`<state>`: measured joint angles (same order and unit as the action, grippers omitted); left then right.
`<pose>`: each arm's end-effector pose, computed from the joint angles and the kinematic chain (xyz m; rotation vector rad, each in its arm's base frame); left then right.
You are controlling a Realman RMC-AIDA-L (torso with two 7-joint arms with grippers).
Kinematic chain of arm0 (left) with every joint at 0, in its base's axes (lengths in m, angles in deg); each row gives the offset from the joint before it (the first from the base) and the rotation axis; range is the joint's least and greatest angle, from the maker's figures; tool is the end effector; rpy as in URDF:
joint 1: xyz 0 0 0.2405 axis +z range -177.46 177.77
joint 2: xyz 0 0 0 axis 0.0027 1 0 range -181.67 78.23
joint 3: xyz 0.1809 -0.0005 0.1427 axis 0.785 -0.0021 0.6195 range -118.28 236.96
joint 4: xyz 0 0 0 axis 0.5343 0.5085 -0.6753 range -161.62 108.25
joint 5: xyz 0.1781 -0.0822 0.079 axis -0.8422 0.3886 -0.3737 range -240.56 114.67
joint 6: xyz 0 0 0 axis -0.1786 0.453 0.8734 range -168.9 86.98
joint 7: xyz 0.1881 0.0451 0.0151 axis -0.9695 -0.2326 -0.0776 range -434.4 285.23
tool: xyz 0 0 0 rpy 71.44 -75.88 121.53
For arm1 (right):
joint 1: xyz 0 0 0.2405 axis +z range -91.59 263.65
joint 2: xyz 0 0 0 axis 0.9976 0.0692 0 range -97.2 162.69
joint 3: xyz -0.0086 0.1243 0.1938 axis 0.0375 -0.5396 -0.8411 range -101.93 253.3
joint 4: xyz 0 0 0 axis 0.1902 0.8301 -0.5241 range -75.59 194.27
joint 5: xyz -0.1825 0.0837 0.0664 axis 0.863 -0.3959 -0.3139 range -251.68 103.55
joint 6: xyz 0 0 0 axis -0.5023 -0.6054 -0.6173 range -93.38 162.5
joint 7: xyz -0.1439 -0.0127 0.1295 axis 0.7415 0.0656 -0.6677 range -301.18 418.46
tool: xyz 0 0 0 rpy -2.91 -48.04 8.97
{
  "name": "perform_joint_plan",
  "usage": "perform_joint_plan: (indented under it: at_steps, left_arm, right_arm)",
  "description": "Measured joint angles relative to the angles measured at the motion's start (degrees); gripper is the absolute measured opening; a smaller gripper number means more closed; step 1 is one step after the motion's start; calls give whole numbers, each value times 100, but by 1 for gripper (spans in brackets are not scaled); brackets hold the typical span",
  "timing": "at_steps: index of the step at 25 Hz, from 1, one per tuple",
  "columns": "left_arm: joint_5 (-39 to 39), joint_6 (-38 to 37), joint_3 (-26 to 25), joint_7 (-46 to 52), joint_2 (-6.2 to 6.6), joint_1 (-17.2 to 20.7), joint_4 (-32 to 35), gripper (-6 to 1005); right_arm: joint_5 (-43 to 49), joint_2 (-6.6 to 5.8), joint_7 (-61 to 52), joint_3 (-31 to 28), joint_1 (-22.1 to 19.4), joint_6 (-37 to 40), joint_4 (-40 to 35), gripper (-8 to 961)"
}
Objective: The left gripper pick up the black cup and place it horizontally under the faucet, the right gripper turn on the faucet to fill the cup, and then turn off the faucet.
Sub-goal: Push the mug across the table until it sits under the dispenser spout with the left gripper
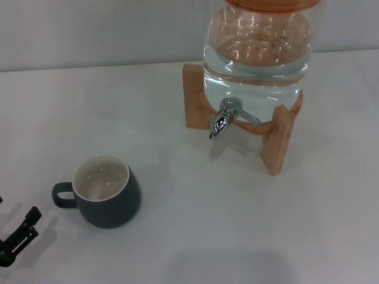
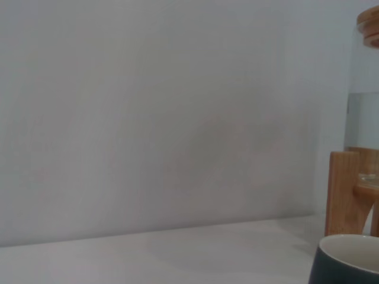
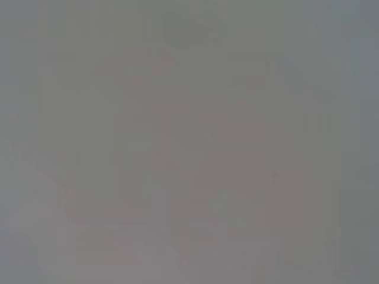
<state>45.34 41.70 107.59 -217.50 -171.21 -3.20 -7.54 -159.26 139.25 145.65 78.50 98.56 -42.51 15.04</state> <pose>-0.3410 0.2424 -0.0137 -2.0041 -0.6109 -0.7502 0.3978 0.2895 0.2708 -1.3975 0.8833 0.8633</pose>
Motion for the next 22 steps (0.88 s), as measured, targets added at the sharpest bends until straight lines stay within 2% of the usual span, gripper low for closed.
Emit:
perform_joint_plan:
  at_steps: [12, 22]
  left_arm:
    - [-21, -66, 33, -121, -3, -294, -184, 861]
    - [-4, -52, 12, -277, -5, -354, -254, 861]
  right_arm:
    - [-40, 41, -8, -9, -43, -60, -2, 843]
    - [-40, 33, -16, -2, 7, -63, -21, 843]
